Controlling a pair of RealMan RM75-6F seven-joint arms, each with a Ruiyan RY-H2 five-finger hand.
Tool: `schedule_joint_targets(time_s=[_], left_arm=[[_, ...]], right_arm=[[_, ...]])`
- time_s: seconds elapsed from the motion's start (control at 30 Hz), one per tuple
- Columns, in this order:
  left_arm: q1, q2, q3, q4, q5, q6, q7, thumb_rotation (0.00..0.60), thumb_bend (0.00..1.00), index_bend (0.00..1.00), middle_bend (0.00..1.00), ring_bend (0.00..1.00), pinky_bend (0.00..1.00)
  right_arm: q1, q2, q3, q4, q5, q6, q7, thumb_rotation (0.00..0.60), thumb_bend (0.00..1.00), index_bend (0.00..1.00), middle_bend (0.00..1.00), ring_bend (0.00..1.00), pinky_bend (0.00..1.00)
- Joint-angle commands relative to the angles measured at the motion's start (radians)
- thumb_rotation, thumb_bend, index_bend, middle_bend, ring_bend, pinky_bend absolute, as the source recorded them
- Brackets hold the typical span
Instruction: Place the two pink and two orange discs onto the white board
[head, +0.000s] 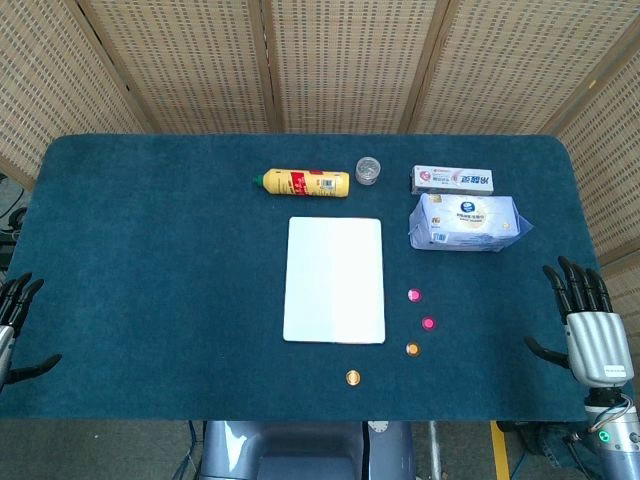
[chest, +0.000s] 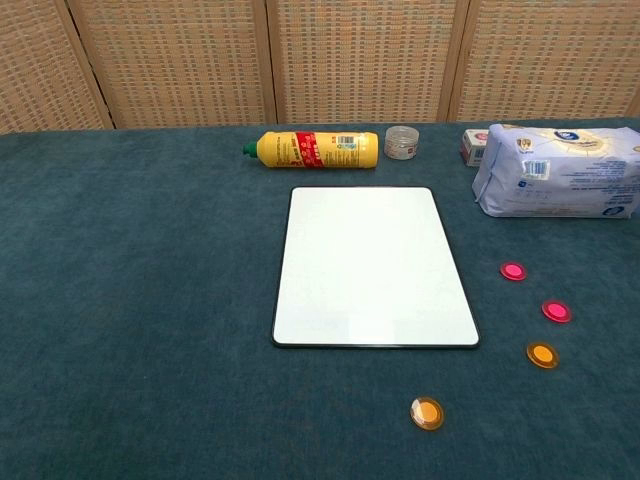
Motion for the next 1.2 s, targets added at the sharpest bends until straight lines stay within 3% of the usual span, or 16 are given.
schedule_joint_targets(time_s=[0.03, 0.3, 0.37, 0.43, 0.47, 0.5, 0.6, 0.7, 0.97, 1.2], left_arm=[[0.002, 0.000, 0.002, 0.001, 0.004, 0.004, -0.002, 0.600, 0.00, 0.00, 0.00, 0.00, 0.00], [0.007, 0.001, 0.001, 0.003, 0.009, 0.013, -0.007, 0.600, 0.00, 0.00, 0.00, 0.00, 0.00], [0.006, 0.000, 0.000, 0.004, 0.008, 0.011, -0.004, 0.600, 0.00, 0.00, 0.00, 0.00, 0.00], [0.004, -0.002, -0.001, 0.005, 0.004, 0.005, 0.000, 0.600, 0.00, 0.00, 0.00, 0.00, 0.00], [0.002, -0.003, -0.003, 0.005, 0.000, 0.001, 0.002, 0.600, 0.00, 0.00, 0.00, 0.00, 0.00], [0.001, -0.003, -0.004, 0.005, -0.004, -0.003, 0.004, 0.600, 0.00, 0.00, 0.00, 0.00, 0.00], [-0.004, -0.006, -0.012, 0.003, -0.022, -0.015, 0.011, 0.600, 0.00, 0.00, 0.00, 0.00, 0.00], [-0.009, -0.008, -0.018, 0.000, -0.037, -0.027, 0.017, 0.600, 0.00, 0.00, 0.00, 0.00, 0.00], [-0.022, -0.013, -0.029, 0.004, -0.073, -0.063, 0.028, 0.600, 0.00, 0.00, 0.00, 0.00, 0.00], [-0.030, -0.010, -0.033, 0.005, -0.087, -0.082, 0.025, 0.600, 0.00, 0.00, 0.00, 0.00, 0.00]], right_arm=[[-0.003, 0.003, 0.003, -0.005, -0.001, -0.005, -0.002, 0.600, 0.00, 0.00, 0.00, 0.00, 0.02], [0.004, 0.007, 0.002, -0.015, -0.019, -0.044, -0.002, 0.600, 0.00, 0.00, 0.00, 0.00, 0.02], [0.028, 0.007, 0.010, -0.014, -0.024, -0.080, -0.004, 0.600, 0.00, 0.00, 0.05, 0.01, 0.03], [0.067, 0.011, 0.022, -0.012, -0.020, -0.143, -0.008, 0.600, 0.00, 0.00, 0.21, 0.15, 0.17], [0.096, 0.016, 0.031, -0.012, -0.014, -0.190, -0.016, 0.600, 0.00, 0.00, 0.32, 0.28, 0.31], [0.119, 0.019, 0.040, -0.011, -0.011, -0.221, -0.024, 0.600, 0.00, 0.00, 0.46, 0.45, 0.51], [0.206, 0.005, 0.073, -0.001, 0.003, -0.341, -0.021, 0.600, 0.00, 0.05, 0.70, 0.71, 0.85], [0.286, -0.017, 0.099, 0.010, 0.046, -0.473, -0.004, 0.600, 0.00, 0.19, 0.82, 0.84, 0.99], [0.433, -0.147, 0.148, 0.067, 0.206, -0.678, -0.124, 0.600, 0.13, 0.35, 0.90, 0.91, 1.00], [0.506, -0.275, 0.159, 0.124, 0.397, -0.730, -0.300, 0.600, 0.20, 0.36, 0.90, 0.91, 1.00]])
